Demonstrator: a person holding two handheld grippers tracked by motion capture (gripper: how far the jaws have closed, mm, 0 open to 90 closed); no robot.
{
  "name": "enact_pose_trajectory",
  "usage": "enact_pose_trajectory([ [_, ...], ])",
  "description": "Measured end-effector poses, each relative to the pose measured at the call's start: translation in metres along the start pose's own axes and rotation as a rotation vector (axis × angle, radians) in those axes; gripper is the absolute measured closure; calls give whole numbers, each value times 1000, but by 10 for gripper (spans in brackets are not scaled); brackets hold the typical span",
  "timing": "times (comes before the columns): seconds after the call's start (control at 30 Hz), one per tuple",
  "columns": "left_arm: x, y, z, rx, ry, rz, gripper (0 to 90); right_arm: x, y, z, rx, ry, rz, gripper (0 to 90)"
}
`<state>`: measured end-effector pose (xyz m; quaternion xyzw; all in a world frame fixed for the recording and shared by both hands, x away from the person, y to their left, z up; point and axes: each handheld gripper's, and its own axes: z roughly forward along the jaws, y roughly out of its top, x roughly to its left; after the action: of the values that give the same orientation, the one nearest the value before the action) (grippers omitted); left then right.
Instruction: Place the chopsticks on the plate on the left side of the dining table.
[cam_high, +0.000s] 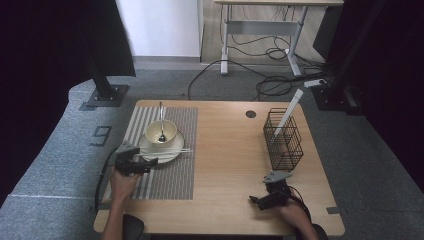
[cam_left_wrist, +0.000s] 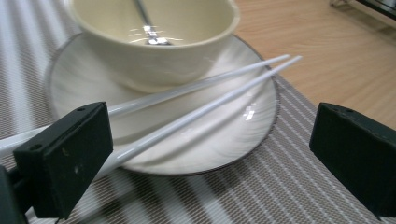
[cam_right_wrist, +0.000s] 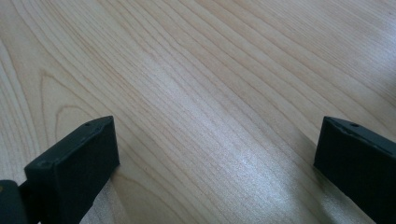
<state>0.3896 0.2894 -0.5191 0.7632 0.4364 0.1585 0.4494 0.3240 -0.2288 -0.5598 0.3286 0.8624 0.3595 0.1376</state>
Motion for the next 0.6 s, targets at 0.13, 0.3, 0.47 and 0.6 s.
enact_pose_trajectory([
  [0.13, -9, 0, 9, 17, -18, 29, 0, 0, 0, 0, 0, 0, 0, 0],
  [0.3, -21, 1, 21, 31, -51, 71, 0, 0, 0, 0, 0, 0, 0, 0],
  [0.47, -31, 3, 31, 33, -72, 92, 0, 0, 0, 0, -1, 0, 1, 0],
  [0.6, -35, 4, 40, 47, -86, 96, 0, 0, 0, 0, -1, 0, 0, 0],
])
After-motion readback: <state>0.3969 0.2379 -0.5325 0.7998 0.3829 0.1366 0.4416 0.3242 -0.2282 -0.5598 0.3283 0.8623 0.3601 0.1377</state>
